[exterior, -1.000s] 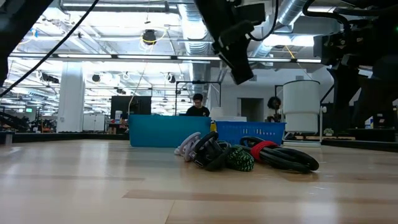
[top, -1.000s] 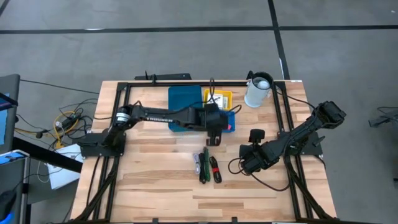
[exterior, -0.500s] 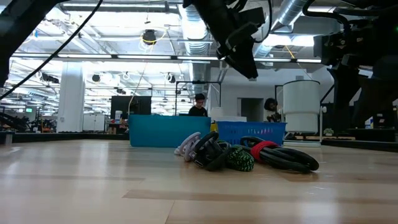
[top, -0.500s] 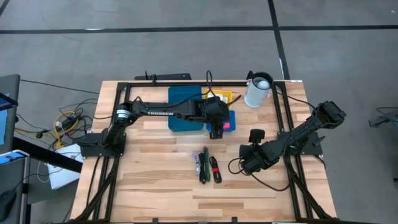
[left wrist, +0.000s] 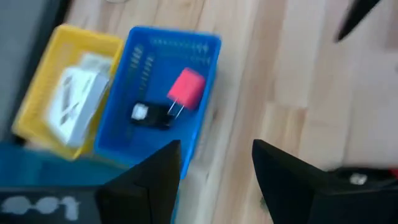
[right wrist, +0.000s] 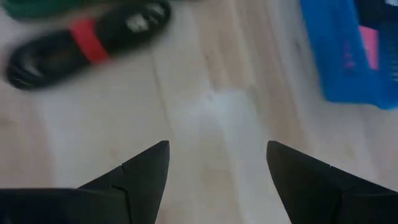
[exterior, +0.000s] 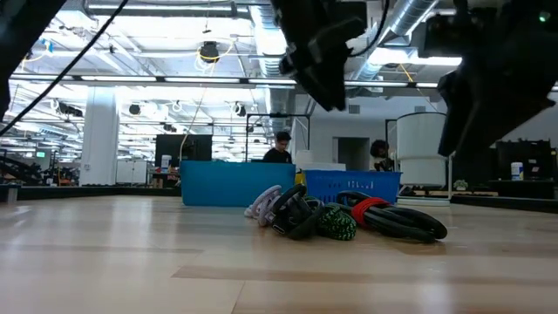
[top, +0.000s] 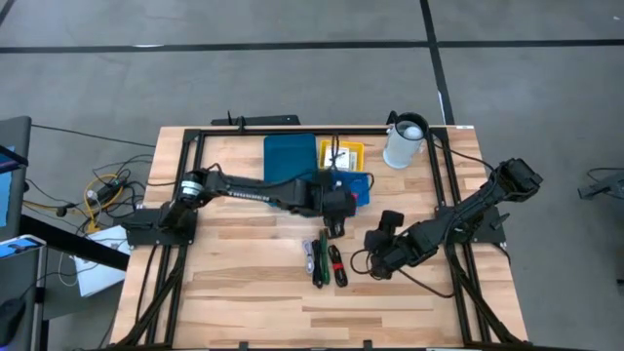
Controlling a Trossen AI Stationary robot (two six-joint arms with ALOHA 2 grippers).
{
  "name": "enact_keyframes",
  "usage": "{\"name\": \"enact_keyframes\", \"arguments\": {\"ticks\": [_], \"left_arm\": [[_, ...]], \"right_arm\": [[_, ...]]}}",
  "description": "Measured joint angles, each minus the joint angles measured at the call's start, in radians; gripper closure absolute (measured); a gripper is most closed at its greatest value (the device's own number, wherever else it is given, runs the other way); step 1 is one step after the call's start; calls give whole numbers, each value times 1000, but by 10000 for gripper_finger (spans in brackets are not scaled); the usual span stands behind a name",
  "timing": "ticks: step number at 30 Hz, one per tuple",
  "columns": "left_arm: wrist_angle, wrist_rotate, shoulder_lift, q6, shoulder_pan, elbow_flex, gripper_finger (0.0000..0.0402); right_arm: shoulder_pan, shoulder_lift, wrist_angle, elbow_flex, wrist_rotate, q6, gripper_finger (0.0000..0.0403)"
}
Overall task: Pick and place items into bin
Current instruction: Put the right black charger cable into the big dark blue bin
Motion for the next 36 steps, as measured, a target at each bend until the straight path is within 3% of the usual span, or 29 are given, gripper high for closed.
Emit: {"name": "enact_keyframes", "arguments": {"ticks": [6, 14, 19, 26, 36], "left_arm": [[-138, -194, -61, -88, -88, -1, 212], [-183, -216, -250, -114, -203, -1, 212], [-178, -241, -390, -135, -254, -74, 212], [-2, -193, -681, -211, -269, -412, 212], [678, 142, -1128, -111, -247, -1087, 212]], "right_arm": [[9, 2, 111, 0, -125, -3, 138], [66, 121, 228, 0, -125, -4, 138], [38, 175, 382, -1, -234, -79, 138], [-2, 173, 421, 0, -370, 38, 138], [-57, 172, 426, 55, -377, 107, 138]]}}
